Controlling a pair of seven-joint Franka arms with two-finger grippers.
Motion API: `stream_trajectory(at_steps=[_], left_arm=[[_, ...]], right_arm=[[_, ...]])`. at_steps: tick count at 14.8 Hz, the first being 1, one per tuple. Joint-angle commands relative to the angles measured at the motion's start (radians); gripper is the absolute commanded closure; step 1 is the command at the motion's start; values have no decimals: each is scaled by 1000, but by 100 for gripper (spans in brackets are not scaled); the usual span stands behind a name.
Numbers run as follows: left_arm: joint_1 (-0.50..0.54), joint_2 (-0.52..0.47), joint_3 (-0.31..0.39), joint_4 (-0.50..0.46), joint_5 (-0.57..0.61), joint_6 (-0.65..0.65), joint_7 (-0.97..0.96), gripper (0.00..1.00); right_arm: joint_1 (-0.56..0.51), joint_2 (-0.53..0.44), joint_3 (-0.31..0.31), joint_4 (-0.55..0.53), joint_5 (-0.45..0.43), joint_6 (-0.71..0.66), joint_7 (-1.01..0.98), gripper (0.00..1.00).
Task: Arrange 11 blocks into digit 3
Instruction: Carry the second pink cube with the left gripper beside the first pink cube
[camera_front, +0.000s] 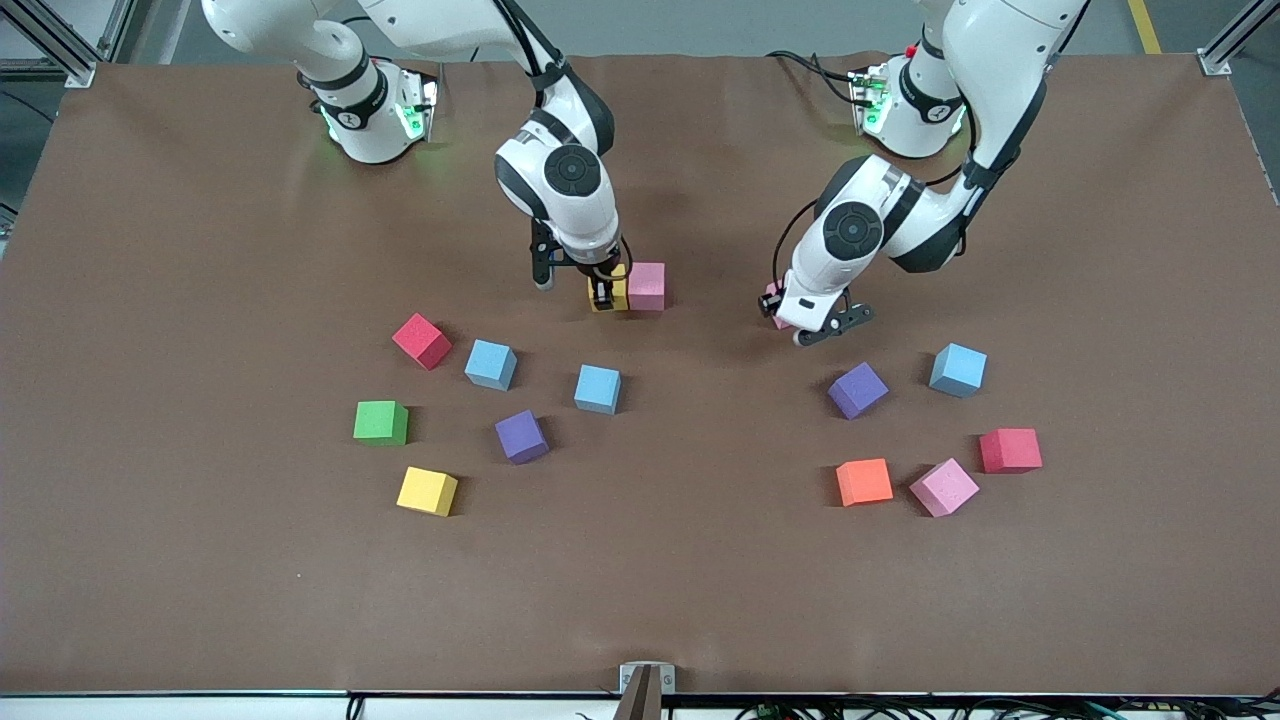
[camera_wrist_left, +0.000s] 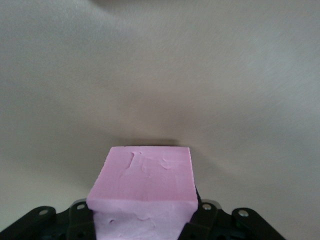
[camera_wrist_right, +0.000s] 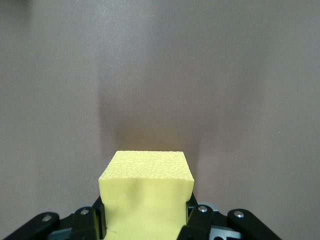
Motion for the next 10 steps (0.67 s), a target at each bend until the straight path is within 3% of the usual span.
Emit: stream_trajectory(at_steps=[1, 5, 10], left_arm=[[-6, -9, -19, 36, -18, -7, -168, 76], [-9, -3, -39, 59, -20, -7, -388, 77], [-9, 5, -45, 81, -139, -5, -570, 78]], right_arm=[[13, 11, -5, 7, 21, -1, 16, 100], [11, 11, -5, 7, 21, -1, 16, 100], [11, 11, -5, 7, 21, -1, 14, 100]])
